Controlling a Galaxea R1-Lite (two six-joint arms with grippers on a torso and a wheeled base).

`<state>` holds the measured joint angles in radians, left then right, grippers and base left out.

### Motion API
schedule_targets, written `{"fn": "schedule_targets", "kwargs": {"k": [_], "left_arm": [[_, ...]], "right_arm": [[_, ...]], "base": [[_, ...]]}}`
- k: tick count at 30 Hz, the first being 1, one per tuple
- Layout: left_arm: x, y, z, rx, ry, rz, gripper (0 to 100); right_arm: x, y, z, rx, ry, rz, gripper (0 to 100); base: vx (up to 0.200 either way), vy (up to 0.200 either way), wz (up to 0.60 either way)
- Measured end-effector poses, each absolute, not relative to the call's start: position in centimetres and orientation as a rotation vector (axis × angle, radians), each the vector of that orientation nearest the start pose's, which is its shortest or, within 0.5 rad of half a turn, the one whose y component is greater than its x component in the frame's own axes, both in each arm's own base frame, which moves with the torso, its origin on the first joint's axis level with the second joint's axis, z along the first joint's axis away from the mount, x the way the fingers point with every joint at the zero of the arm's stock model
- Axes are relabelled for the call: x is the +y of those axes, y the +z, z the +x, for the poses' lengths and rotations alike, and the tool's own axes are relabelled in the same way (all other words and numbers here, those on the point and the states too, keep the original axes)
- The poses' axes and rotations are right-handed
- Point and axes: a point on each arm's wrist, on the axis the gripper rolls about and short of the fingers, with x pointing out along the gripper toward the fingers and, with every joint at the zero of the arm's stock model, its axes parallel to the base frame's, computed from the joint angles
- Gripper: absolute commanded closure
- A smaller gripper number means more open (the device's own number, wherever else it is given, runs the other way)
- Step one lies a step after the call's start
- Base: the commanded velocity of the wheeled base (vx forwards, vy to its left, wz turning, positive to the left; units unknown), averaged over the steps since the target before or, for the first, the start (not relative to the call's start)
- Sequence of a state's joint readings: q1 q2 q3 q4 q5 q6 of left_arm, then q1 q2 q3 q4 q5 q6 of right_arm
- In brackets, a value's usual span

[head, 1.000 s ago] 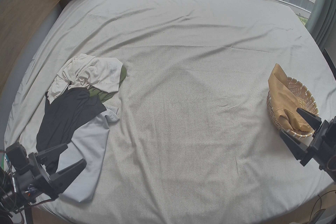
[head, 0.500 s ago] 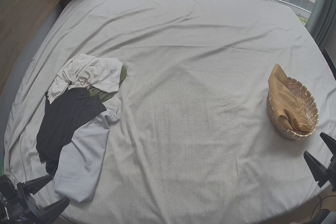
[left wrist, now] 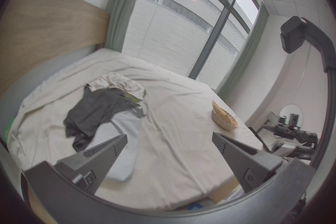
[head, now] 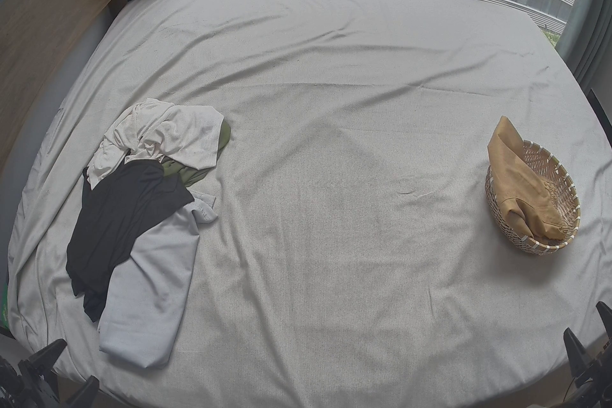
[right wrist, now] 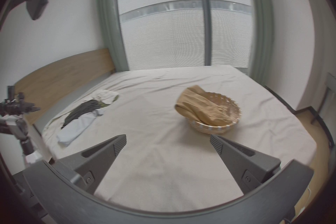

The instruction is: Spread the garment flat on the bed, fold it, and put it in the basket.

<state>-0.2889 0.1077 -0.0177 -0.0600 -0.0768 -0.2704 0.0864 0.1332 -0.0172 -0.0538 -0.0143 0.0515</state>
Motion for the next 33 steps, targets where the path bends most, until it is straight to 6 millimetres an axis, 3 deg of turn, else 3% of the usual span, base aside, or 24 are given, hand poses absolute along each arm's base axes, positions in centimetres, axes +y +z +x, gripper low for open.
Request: {"fn": "schedule_targets", "kwargs": {"k": [8, 19, 25, 33], "left_arm": [[0.39, 8.57, -1.83, 0.049, -0.297, -0.252, 0], [0.28, 8.78, -1.68, 0.020, -0.077, -0.208, 0], [0.26, 8.69, -1.83, 0.002, 0.054, -0.052, 0], [0.29, 8.57, -2.13, -0.021, 0.143, 0.015, 0]], "right_arm": [[-0.15, 8.22, -1.84, 0.052, -0.039, 0.089, 0], [0.03, 8.59, -2.28, -0.047, 0.004, 0.014, 0], [0.18, 8.65, -2.34, -0.063, 0.068, -0.022, 0], [0.07, 8.68, -2.34, -0.066, 0.024, -0.041, 0]], "base": [[0.000, 0.000, 0.00], [0.000, 0.000, 0.00], [0.000, 0.000, 0.00], [0.000, 0.000, 0.00]]}}
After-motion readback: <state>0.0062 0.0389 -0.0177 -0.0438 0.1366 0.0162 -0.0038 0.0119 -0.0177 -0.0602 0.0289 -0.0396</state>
